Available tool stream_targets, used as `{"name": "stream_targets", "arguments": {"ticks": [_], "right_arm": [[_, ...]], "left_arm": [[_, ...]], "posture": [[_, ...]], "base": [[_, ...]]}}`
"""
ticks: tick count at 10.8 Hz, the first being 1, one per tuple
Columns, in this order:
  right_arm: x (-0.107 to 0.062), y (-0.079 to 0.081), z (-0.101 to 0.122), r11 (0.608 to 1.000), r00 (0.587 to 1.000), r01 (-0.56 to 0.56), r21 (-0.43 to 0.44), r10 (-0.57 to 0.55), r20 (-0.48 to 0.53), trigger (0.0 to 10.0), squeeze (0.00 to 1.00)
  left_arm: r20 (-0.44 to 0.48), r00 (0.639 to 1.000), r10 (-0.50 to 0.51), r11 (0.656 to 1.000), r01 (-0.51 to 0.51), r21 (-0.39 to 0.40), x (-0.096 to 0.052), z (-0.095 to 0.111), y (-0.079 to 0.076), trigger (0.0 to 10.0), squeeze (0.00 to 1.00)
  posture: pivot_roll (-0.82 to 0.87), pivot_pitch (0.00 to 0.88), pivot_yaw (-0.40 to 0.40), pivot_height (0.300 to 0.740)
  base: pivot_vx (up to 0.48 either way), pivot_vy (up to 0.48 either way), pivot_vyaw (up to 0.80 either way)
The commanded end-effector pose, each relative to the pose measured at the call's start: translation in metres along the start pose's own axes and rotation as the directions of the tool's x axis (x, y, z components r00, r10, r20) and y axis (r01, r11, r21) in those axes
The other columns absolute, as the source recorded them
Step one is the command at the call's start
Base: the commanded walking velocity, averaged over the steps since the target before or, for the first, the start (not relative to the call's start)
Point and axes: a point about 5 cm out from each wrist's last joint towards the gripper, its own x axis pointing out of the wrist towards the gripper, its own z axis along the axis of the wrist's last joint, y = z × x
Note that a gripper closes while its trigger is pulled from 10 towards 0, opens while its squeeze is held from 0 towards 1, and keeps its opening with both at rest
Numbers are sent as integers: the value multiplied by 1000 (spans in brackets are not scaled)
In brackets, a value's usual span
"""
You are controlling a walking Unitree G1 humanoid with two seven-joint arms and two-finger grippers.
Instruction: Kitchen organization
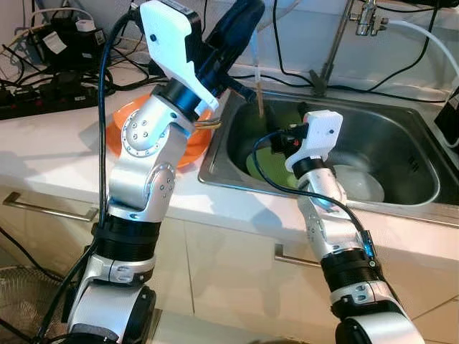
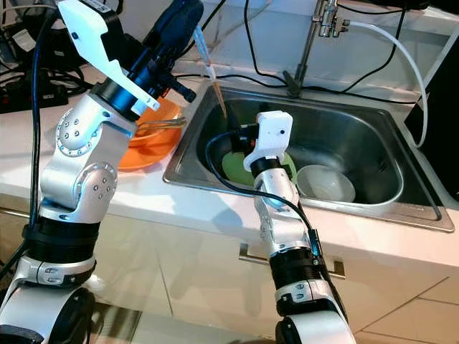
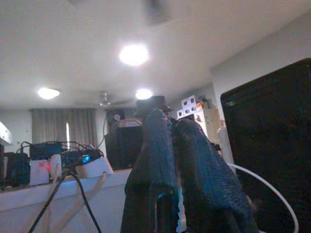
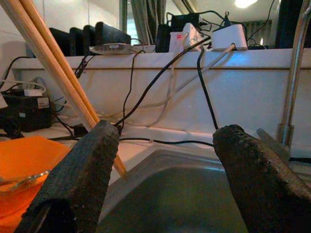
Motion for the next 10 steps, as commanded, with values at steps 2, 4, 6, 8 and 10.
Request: {"name": "stream_targets", "arguments": {"ticks": [2, 4, 6, 8, 10], "right_arm": [[1, 2, 7, 1000, 1000, -17, 20, 17, 25, 10000, 0], [1, 6, 9, 999, 998, -49, 22, 48, 31, 10000, 0], [-2, 8, 9, 994, 995, -97, 50, 96, 27, 10000, 0], [-7, 15, 6, 983, 984, -177, 46, 177, 7, 10000, 0], [-9, 13, 4, 983, 984, -180, 40, 180, -6, 10000, 0]], "left_arm": [[-3, 1000, -29, 999, 29, -18, 0, 0, -5, 10000, 0], [-9, 999, -33, 999, 33, -21, 0, -1, -5, 10000, 0], [-20, 1000, -17, 1000, 17, 1, -1, -3, -2, 10000, 0], [-22, 1000, 0, 1000, 0, 15, -1, -3, 1, 10000, 0], [-20, 1000, 7, 1000, -7, 24, -1, -2, 2, 10000, 0]], "posture": [[229, 9, -21, 740], [229, 9, -21, 740], [222, 12, -17, 740], [219, 15, -16, 740], [221, 16, -17, 740]], "base": [[0, 0, 0], [0, 0, 0], [0, 0, 0], [0, 0, 0], [0, 0, 0]]}}
